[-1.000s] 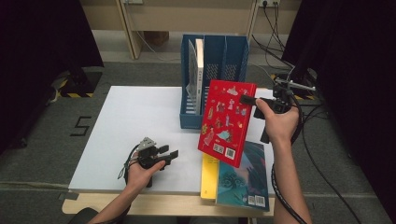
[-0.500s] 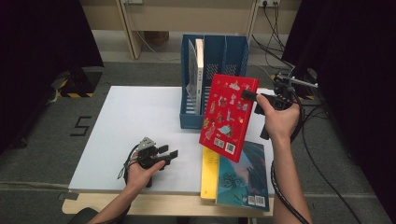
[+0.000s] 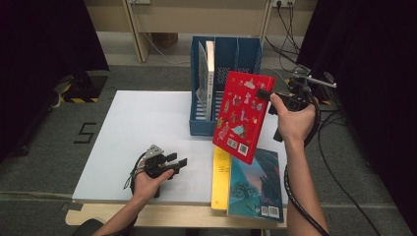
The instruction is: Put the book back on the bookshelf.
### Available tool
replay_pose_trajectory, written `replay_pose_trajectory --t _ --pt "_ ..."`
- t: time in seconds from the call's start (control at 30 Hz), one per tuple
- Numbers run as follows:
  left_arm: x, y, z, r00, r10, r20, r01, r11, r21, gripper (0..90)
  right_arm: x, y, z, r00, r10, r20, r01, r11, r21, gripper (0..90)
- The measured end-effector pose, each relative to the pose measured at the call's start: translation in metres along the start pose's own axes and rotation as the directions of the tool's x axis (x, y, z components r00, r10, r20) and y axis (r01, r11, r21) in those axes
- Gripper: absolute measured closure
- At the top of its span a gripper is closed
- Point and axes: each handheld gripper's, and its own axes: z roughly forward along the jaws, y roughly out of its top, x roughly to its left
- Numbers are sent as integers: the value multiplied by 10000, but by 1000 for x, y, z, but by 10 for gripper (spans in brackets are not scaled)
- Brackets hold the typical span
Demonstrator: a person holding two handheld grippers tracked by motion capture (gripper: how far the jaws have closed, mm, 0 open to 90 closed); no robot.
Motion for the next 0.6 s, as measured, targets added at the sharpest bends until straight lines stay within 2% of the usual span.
replay_pose_trajectory --t 0.6 --pt "0 0 0 10000 46 -17 -46 10000 42 412 9 13 6 9984 -307 481 338 9973 -656 803"
